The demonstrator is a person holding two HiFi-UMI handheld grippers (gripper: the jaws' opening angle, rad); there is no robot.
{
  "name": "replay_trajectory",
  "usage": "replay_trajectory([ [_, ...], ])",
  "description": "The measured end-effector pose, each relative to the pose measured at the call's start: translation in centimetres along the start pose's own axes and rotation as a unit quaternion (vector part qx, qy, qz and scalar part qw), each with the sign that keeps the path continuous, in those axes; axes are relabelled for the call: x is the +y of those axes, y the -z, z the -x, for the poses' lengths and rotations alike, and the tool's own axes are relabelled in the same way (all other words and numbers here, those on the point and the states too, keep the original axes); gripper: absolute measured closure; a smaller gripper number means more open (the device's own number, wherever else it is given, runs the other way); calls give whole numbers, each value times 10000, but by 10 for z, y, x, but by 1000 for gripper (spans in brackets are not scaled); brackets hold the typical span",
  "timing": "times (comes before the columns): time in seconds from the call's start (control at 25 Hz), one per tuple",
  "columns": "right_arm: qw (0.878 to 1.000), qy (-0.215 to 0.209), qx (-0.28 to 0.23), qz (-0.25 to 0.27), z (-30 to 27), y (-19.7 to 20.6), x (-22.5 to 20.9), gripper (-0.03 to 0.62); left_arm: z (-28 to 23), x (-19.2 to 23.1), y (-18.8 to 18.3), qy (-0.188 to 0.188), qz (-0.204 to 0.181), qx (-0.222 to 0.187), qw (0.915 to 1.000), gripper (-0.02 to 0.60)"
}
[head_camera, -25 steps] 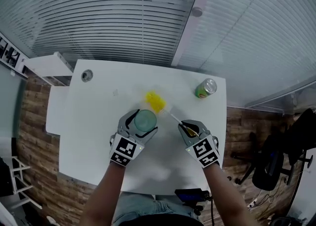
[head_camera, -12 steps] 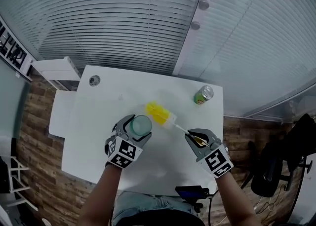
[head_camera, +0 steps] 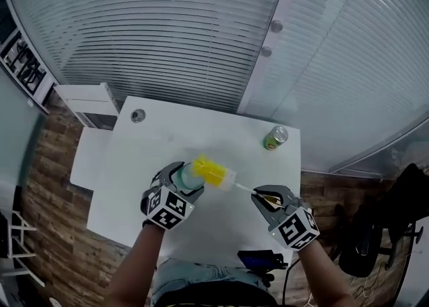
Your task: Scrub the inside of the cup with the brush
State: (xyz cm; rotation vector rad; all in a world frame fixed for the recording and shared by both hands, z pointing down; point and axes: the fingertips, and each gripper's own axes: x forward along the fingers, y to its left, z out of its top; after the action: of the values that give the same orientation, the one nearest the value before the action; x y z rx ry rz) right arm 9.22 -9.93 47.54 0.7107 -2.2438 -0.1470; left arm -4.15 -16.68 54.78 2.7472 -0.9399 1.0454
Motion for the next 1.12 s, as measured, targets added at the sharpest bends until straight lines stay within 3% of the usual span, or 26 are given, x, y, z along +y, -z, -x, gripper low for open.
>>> replay_trajectory([
  [0.16,9997,-77,67,203,3,-3,9,559,8,-1,3,-36,-165,147,9997,186],
  [0.32,9982,-133,195,545,8,-6,17,559,19,-2,3,-186,-624,373,9972,186],
  [0.68,9919,-258,528,1129,15,-11,32,559,33,-12,2,-318,-1609,705,9839,186],
  [1.12,9813,-338,1128,1520,8,-21,31,559,28,-24,-5,-251,-2335,1133,9654,186],
])
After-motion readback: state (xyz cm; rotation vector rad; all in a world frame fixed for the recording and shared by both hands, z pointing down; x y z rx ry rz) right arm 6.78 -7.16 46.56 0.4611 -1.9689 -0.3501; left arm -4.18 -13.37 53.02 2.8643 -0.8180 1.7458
